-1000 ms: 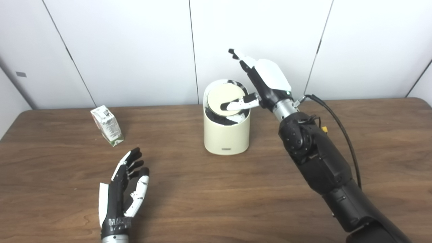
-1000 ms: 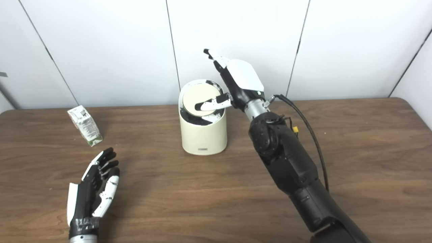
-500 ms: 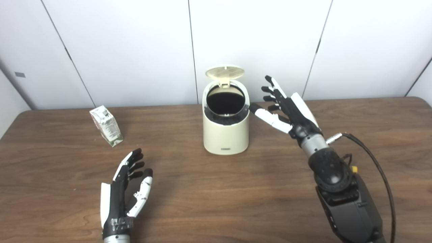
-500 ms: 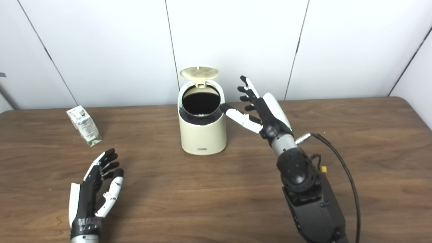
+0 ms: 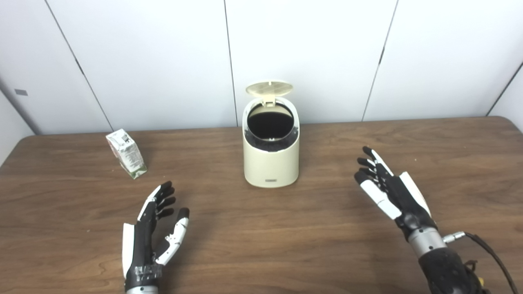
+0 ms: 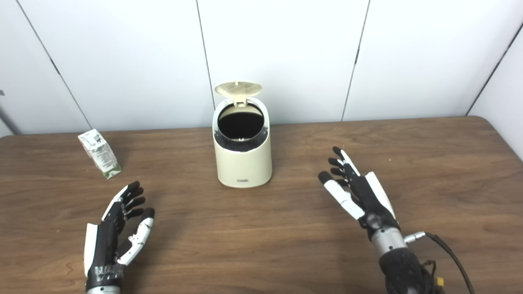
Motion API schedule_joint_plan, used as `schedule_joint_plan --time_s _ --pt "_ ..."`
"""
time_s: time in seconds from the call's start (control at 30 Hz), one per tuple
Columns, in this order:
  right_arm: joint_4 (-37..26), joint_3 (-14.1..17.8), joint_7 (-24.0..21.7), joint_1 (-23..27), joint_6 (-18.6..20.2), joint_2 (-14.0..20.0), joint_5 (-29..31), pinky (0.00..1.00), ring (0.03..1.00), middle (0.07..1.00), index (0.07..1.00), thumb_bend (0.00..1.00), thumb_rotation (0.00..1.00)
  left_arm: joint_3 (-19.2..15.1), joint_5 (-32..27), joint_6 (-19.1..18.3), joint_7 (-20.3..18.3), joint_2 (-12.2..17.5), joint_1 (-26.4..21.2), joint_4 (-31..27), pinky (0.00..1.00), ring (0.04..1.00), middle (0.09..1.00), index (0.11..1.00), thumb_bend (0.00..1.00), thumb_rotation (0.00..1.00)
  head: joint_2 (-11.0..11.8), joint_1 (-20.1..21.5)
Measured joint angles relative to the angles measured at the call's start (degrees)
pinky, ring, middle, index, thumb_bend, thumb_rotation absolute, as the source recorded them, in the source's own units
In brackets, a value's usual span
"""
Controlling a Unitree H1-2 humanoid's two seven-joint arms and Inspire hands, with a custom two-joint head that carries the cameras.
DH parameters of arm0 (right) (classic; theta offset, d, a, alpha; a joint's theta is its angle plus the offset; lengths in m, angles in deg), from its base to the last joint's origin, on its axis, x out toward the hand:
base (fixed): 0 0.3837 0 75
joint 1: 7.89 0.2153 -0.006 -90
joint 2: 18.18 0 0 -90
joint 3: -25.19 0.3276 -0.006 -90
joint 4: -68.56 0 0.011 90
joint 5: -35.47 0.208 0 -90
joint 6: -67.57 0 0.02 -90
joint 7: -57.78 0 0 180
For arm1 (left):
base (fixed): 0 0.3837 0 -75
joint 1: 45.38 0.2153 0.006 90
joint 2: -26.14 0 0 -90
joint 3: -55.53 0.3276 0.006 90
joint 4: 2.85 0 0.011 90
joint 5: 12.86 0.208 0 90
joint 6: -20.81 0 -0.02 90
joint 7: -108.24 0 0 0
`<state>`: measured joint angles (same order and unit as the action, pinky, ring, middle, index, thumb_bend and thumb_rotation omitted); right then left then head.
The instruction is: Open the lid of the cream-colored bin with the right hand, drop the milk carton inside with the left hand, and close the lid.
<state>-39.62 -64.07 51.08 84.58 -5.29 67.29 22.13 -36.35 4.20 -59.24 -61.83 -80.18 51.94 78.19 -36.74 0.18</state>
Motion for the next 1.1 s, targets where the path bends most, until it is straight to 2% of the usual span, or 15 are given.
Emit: schedule_joint_plan --time_s 0.07,0.13,0.17,0.23,0.27,0.33,0.4,0.53,0.7,0.8,0.93,1.1 --pt "0.04 0.65 0.0 -1.03 -1.01 -1.41 3.23 0.85 0.905 0.925 0.96 0.56 0.98 -0.09 -0.37 -0.71 -0.04 -0.01 0.08 -0.41 0.75 0.817 0.846 0.894 0.49 0.28 0.26 -0.26" --pt "0.16 0.95 0.0 -1.85 -2.32 -2.43 5.54 0.86 0.907 0.925 0.957 0.58 0.98 -0.1 -0.21 -2.96 -0.36 0.03 0.58 -1.17 0.78 0.834 0.86 0.908 0.53 0.29 0.88 -4.03" --pt "0.28 1.09 0.01 -2.05 -2.66 -2.74 6.23 0.86 0.906 0.925 0.957 0.58 0.98 -0.07 0.26 -4.69 -0.73 0.05 1.23 -1.85 0.78 0.836 0.862 0.91 0.53 0.3 0.97 -4.39" --pt "0.88 1.76 0.07 -2.33 -4.39 -2.99 7.72 0.87 0.906 0.927 0.962 0.58 0.97 0.04 1.0 -7.67 -1.57 0.06 2.28 -4.1 0.77 0.844 0.886 0.923 0.6 0.22 1.49 -8.16" --pt "1.28 2.23 0.17 -2.39 -5.26 -3.08 8.36 0.87 0.905 0.927 0.963 0.58 0.96 -0.04 1.28 -9.33 -1.71 0.02 2.26 -5.51 0.76 0.844 0.889 0.924 0.62 0.21 1.58 -8.61" --pt "2.73 2.86 0.47 -2.33 -7.48 -3.21 9.36 0.87 0.907 0.928 0.968 0.58 0.95 -0.64 2.33 -10.97 -1.62 0.13 1.79 -7.26 0.74 0.834 0.884 0.918 0.67 0.2 2.98 -12.38" --pt "4.61 3.39 0.66 -2.38 -9.35 -3.2 10.34 0.88 0.908 0.93 0.975 0.57 0.95 -1.48 3.1 -11.24 -1.15 0.5 1.05 -8.02 0.78 0.833 0.879 0.908 0.74 0.18 4.12 -14.58" --pt "6.87 4.05 0.69 -2.74 -11.01 -3.16 11.94 0.89 0.9 0.92 0.966 0.58 0.93 -3.6 3.67 -12.37 0.14 1.04 -1.35 -8.66 0.75 0.832 0.875 0.903 0.8 0.13 6.15 -17.83" --pt "6.68 4.04 0.67 -2.81 -10.72 -3.46 14.59 0.9 0.913 0.922 0.962 0.57 0.89 -5.65 6.84 -15.25 2.27 1.6 -4.88 -8.49 0.74 0.824 0.86 0.891 0.81 0.1 7.56 -19.25" --pt "6.48 3.59 0.68 -2.85 -10.7 -3.83 14.85 0.89 0.91 0.913 0.951 0.57 0.86 -6.62 6.78 -15.29 2.89 2.48 -6.95 -6.57 0.74 0.844 0.874 0.898 0.81 0.08 8.96 -20.04" --pt "6.27 3.48 0.93 -3.06 -10.64 -4.31 14.95 0.88 0.911 0.918 0.957 0.55 0.87 -7.71 6.83 -15.26 3.61 4.39 -9.64 -3.52 0.76 0.847 0.882 0.903 0.84 0.09 9.58 -20.39" --pt "6.03 3.45 0.92 -3.47 -10.66 -4.34 15.69 0.87 0.903 0.916 0.958 0.56 0.87 -8.91 7.28 -15.56 4.7 7.85 -14.88 0.62 0.78 0.854 0.875 0.893 0.87 0.1 10.55 -20.65"
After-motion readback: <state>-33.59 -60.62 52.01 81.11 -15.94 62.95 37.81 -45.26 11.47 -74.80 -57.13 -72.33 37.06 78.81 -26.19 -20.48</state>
